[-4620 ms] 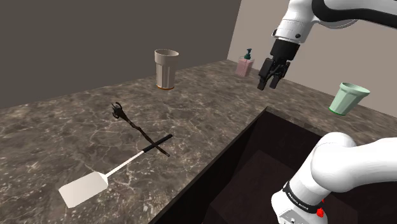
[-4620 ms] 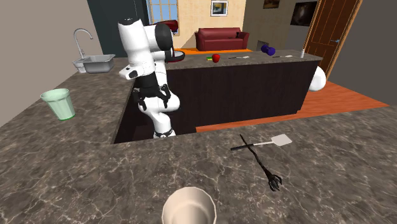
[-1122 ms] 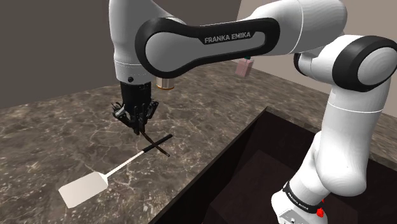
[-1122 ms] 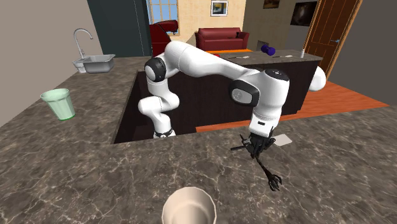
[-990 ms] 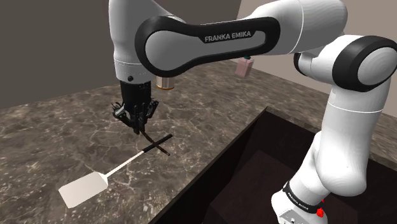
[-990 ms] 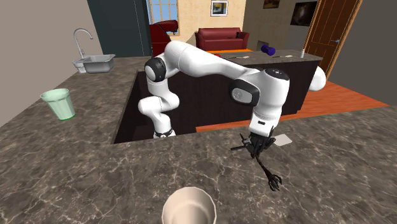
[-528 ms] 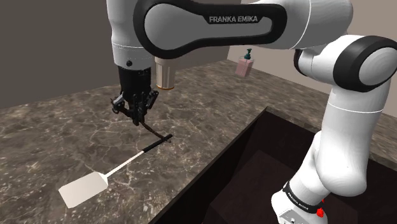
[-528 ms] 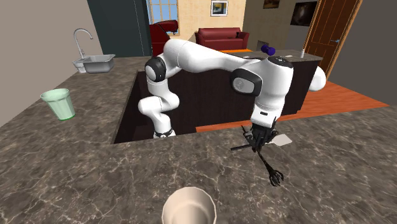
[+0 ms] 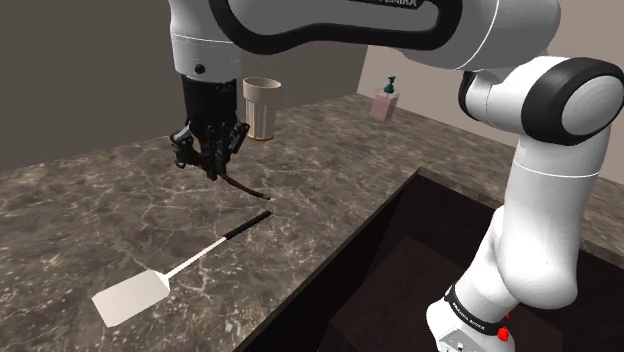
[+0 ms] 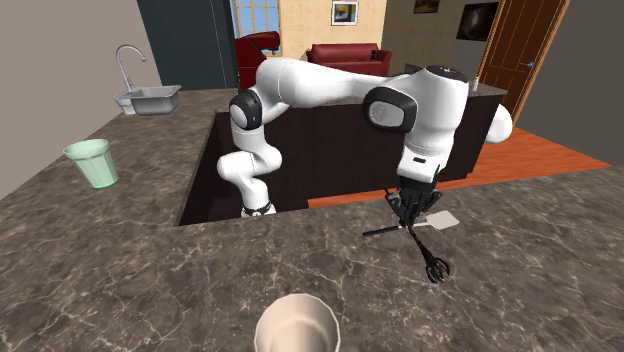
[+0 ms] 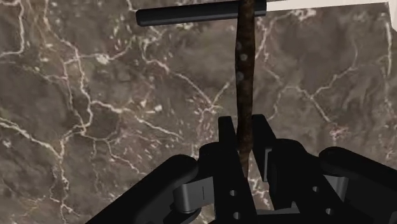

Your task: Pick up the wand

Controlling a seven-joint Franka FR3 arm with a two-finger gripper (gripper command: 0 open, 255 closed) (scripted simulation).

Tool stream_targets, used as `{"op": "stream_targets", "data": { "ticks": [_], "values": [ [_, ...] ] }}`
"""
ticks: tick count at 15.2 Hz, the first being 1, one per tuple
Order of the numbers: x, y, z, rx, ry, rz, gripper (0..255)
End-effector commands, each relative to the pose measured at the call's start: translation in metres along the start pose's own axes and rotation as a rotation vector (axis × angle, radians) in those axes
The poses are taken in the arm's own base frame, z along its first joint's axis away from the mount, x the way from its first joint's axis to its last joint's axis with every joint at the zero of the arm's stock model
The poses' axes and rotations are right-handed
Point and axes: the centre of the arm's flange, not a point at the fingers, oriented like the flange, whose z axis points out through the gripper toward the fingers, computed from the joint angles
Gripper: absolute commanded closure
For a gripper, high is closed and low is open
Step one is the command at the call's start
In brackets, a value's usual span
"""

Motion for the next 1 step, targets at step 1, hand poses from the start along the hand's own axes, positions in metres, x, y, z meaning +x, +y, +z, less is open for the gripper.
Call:
{"op": "stream_targets", "data": {
  "ticks": [1],
  "values": [
    [0.0004,0.0003,-0.0033,0.000,0.000,0.000,255]
  ]
}}
